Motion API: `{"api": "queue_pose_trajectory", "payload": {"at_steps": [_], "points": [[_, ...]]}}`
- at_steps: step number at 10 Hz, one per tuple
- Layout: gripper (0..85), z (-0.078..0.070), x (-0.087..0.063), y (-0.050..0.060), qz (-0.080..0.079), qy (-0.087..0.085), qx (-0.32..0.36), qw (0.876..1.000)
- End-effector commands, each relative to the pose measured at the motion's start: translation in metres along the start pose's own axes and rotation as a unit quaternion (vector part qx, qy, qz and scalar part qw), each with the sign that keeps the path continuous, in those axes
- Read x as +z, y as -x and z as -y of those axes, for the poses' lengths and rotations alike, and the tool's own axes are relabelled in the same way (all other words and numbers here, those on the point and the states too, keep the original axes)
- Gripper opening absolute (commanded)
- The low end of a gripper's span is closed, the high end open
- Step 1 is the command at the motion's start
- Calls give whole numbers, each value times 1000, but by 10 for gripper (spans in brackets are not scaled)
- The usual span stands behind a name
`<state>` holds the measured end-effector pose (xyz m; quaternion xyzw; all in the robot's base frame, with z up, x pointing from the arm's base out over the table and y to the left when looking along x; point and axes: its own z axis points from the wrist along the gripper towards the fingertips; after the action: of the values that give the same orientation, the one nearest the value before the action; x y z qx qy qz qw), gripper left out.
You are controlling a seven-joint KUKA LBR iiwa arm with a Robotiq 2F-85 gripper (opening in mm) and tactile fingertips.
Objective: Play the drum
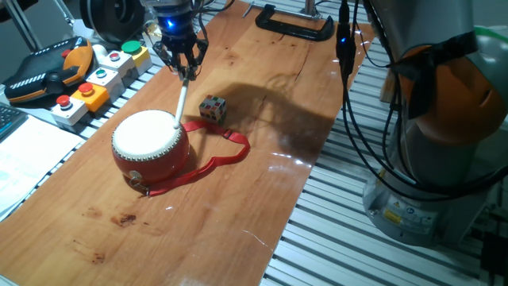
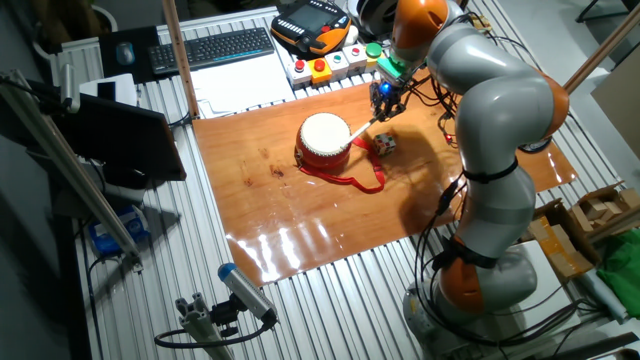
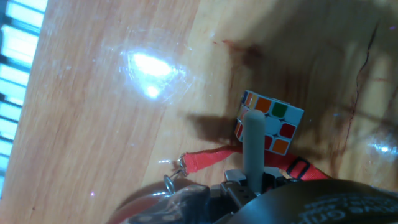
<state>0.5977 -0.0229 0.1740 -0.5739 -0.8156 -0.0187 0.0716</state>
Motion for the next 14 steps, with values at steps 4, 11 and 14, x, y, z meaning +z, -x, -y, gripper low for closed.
{"api": "queue_pose_trajectory", "payload": {"at_steps": [4,11,14], "points": [[7,0,0,-1,0,4,36,999],[7,3,-1,-2,-3,3,37,999],[7,3,-1,-2,28,12,34,999]]}}
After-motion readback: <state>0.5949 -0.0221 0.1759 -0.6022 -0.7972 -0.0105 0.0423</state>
